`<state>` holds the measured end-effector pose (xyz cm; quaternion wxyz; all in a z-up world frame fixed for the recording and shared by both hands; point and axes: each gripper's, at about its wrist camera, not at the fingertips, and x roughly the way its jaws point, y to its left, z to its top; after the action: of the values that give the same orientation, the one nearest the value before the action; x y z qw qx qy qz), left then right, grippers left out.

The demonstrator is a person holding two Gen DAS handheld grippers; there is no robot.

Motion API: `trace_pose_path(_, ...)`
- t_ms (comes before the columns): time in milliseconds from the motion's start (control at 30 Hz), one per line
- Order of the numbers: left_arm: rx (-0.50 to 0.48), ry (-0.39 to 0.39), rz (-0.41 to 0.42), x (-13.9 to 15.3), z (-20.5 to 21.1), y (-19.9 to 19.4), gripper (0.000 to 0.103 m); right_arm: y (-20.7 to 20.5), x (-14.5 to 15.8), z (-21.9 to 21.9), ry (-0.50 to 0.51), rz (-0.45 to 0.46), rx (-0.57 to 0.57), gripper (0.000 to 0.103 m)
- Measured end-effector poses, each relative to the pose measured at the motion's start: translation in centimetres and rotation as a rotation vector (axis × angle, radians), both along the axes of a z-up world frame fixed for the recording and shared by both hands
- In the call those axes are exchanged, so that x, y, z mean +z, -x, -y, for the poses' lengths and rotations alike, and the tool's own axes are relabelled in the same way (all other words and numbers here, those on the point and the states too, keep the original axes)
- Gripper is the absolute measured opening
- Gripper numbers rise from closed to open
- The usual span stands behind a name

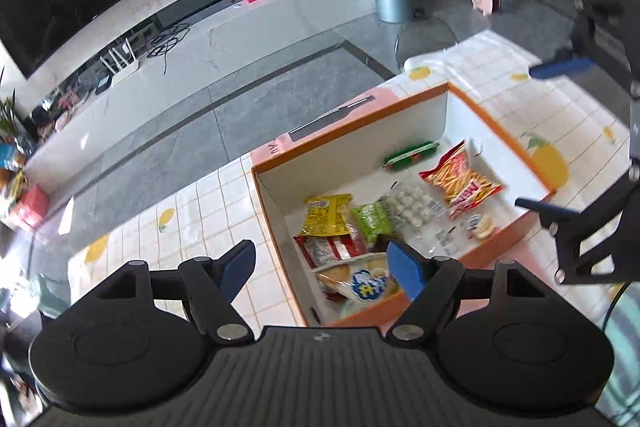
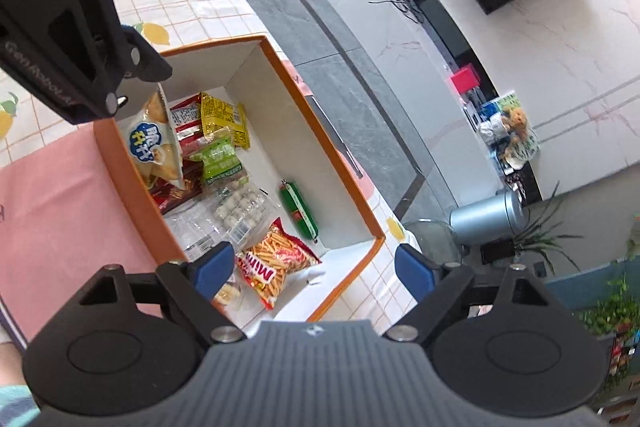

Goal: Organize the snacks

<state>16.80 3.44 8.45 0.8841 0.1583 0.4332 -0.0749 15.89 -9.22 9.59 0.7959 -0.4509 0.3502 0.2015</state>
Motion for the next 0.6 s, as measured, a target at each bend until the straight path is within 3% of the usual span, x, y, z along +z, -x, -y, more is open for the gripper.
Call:
trace_pose_path(100,0.023,0.036,0.039,1.0,-0.2,2.1,0.088,2.1,1.2,0.7,-0.067,-0.006,-0.046,0.088)
trace_pose_path(167,0.037,0.015,0.084,1.5,-0.2,3.5,0.088,3.5,1.9,1.5,-0.140,-0.005,-0.066,0.093)
trace_pose_path(300,0.109,0.012,0.146,1.5,-0.3,6.2,0.088,6.0,2.6,3.6,-0.268,0.002,-0.132,0.094)
trace_pose_path(433,0.142,0.067,0.202,0.8,-0.3,8.9,0.089,8.5,2.7,5.5,-0.380,0.062,-0.189,0.098)
trace_pose_path(600,0.169,0.053,0.239,-0.5,0.4,11.8,0.090,11.0,1.9,8.0,-0.545,0.143,-0.300,0.099)
